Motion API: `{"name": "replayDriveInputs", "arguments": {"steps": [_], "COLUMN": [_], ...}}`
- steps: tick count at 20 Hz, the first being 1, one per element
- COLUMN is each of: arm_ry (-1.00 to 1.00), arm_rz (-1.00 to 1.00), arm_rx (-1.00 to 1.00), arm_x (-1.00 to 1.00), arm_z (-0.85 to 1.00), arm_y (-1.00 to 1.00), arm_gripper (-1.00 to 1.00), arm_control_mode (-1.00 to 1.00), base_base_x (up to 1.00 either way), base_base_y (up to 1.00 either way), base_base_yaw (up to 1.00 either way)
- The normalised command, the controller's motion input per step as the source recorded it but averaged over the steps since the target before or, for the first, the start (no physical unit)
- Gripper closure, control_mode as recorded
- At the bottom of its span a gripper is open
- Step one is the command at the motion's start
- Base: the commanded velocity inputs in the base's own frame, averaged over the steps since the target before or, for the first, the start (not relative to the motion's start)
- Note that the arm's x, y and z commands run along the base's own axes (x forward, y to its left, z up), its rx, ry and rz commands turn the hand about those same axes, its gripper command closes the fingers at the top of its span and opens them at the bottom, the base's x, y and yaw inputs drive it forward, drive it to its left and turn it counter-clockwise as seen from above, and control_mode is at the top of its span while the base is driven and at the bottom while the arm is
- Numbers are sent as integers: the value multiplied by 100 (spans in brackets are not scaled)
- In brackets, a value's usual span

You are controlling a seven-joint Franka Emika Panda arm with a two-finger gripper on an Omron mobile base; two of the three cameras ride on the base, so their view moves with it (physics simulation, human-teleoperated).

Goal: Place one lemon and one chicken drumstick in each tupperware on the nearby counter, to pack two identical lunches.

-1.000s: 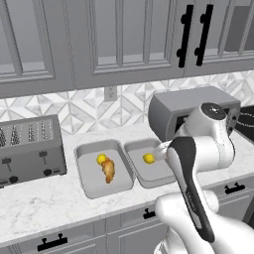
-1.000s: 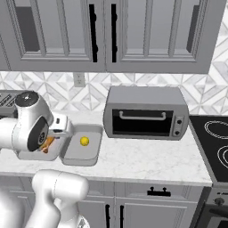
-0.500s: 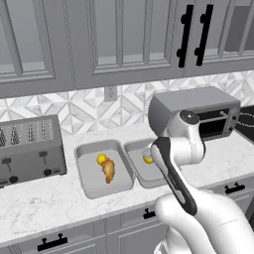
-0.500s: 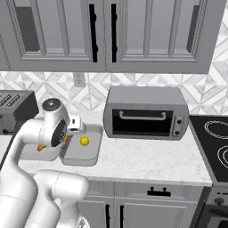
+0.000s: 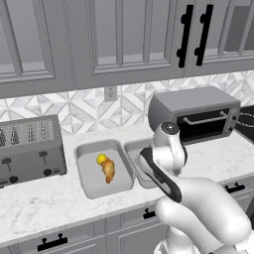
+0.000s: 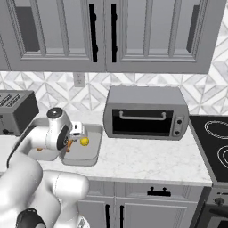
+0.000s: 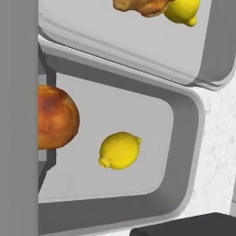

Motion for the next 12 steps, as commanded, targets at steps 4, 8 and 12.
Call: {"name": "replayDriveInputs", "arguments": {"steps": [4, 8, 12], "arm_ry": [0, -1, 0], "arm_rz": [7, 7, 3], "arm_rx": [0, 0, 0], "arm_x": [20, 16, 9], "arm_z": [-30, -14, 0], "arm_y": [0, 5, 0], "arm_gripper": [100, -100, -100], "arm_control_mode": [-100, -100, -100], "base_base_x": [0, 0, 0], "base_base_y": [0, 0, 0], "base_base_yaw": [0, 0, 0]}}
